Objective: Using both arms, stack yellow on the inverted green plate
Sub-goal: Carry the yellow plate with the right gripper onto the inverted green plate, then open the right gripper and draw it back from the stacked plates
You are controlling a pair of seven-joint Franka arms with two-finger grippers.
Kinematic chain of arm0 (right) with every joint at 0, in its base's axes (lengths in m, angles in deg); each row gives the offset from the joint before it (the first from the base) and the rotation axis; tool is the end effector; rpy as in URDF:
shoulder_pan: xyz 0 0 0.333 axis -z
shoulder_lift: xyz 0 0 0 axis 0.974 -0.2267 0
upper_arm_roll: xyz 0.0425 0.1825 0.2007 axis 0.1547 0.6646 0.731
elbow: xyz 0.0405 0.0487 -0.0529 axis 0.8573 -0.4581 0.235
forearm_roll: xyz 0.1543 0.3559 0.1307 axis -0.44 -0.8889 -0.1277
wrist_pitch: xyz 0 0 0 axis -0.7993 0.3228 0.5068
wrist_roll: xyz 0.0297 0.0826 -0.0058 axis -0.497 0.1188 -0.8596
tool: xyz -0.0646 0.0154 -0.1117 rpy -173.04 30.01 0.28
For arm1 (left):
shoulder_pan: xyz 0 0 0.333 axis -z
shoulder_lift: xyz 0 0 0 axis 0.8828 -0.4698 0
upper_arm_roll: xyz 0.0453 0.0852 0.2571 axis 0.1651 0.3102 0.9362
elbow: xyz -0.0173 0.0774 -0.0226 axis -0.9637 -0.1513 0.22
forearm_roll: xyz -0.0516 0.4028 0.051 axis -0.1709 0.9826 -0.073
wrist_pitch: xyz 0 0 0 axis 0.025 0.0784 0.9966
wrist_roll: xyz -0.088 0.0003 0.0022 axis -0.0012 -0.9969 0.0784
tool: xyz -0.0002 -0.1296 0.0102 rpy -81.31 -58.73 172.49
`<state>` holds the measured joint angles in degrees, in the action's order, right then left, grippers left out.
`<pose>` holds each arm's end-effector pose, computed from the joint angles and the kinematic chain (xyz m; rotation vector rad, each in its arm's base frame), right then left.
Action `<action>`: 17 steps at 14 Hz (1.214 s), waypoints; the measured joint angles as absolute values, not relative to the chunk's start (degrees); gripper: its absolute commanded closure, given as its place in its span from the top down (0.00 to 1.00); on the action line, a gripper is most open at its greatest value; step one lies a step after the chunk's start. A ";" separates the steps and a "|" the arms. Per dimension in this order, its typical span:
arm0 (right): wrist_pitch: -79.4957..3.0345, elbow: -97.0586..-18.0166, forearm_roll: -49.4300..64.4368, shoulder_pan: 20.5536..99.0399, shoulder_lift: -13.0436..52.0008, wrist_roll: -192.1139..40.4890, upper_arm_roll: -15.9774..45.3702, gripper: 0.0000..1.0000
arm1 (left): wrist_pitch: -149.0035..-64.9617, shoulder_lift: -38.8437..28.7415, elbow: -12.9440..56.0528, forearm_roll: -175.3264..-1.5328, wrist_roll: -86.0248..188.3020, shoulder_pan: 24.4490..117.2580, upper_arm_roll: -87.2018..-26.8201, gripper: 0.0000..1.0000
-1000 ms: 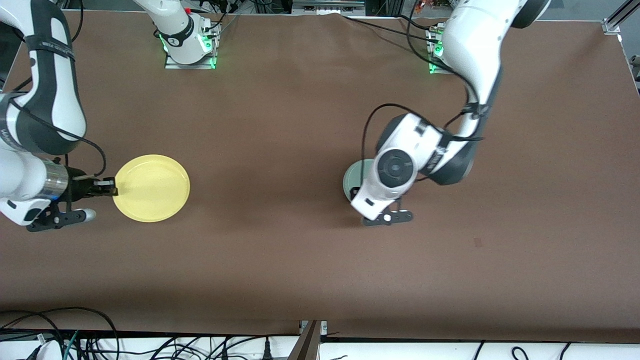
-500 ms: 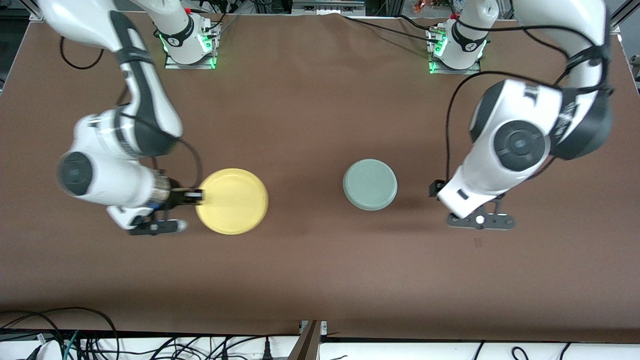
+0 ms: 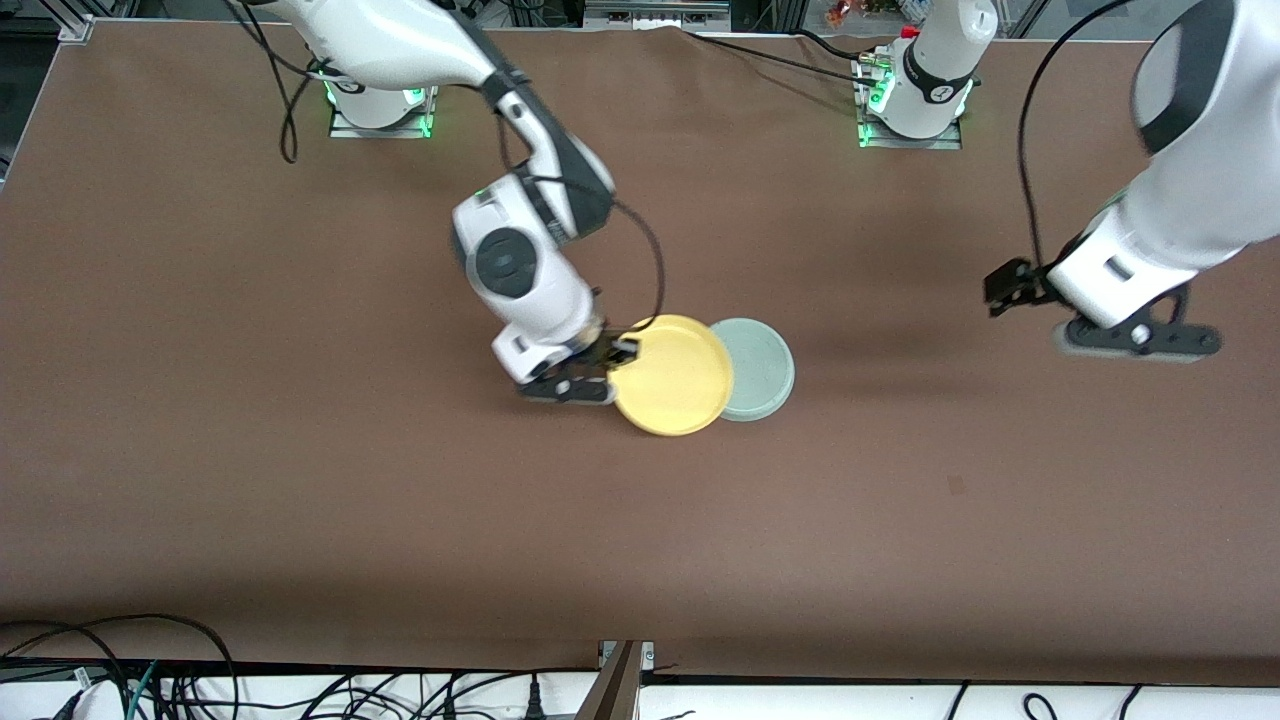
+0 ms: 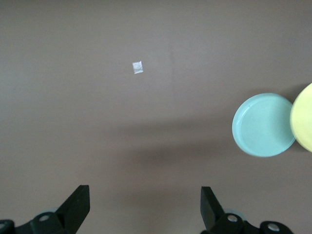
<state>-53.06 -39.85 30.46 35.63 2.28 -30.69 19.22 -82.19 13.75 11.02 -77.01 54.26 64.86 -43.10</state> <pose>0.5505 0.4833 0.2310 -2.8981 0.1962 0.0142 0.5972 -0.0683 0.5021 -3.0992 0.1090 0.0951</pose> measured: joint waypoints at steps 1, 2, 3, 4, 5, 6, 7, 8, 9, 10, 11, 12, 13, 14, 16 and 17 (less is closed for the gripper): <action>-55.19 -39.87 30.45 33.46 1.32 -28.18 19.18 0.00 | -82.07 15.42 11.69 -78.69 54.86 63.69 -42.78 1.00; -56.92 -39.87 30.45 31.58 0.48 -25.93 19.13 0.00 | -82.20 16.73 12.13 -79.72 55.02 63.04 -41.91 1.00; -58.18 -39.87 30.45 30.04 -0.30 -24.07 19.11 0.00 | -82.42 17.67 12.38 -80.08 55.26 63.09 -40.37 1.00; -59.23 -39.88 30.45 28.85 -0.96 -22.77 19.10 0.00 | -82.61 18.23 12.66 -80.26 55.63 63.64 -38.46 1.00; -60.20 -39.88 30.45 27.99 -1.56 -21.78 19.07 0.00 | -83.36 18.56 13.26 -80.30 55.94 64.55 -36.48 1.00; -61.14 -39.87 30.45 27.54 -2.05 -21.23 19.06 0.00 | -84.38 18.87 14.34 -80.31 56.27 65.15 -35.28 1.00; -61.92 -39.87 30.45 27.42 -2.45 -21.12 19.02 0.00 | -85.01 19.40 15.71 -80.31 56.49 65.33 -35.00 1.00; -62.40 -39.87 30.45 27.43 -2.74 -21.12 18.85 0.00 | -85.32 20.06 16.99 -80.31 56.52 65.09 -35.62 1.00; -62.98 -39.87 30.45 27.44 -3.00 -21.12 18.65 0.00 | -85.45 20.74 17.92 -79.95 56.52 64.33 -36.97 1.00; -63.77 -39.87 30.45 27.47 -3.34 -21.12 18.53 0.00 | -85.49 21.27 18.55 -79.02 56.52 63.42 -38.41 1.00; -64.84 -39.87 30.45 27.47 -3.81 -21.12 18.51 0.00 | -85.51 21.64 18.82 -77.92 56.52 62.89 -39.26 1.00; -66.06 -39.87 30.45 27.42 -4.45 -21.10 18.51 0.07 | -85.52 21.88 18.96 -77.32 56.52 62.62 -39.67 1.00; -67.21 -39.87 30.45 27.38 -5.09 -21.08 18.51 0.68 | -85.53 21.99 19.06 -77.15 56.52 62.48 -39.81 1.00; -68.09 -39.87 30.45 27.37 -5.60 -21.06 18.51 1.00 | -85.58 22.02 19.13 -77.12 56.52 62.39 -39.84 1.00; -68.68 -39.71 30.45 27.39 -5.83 -20.78 18.39 1.00 | -85.61 22.03 19.18 -77.09 56.52 62.25 -39.88 1.00; -68.65 -39.34 30.45 27.42 -5.71 -20.56 18.20 1.00 | -85.60 22.03 19.21 -77.08 56.52 62.21 -39.99 1.00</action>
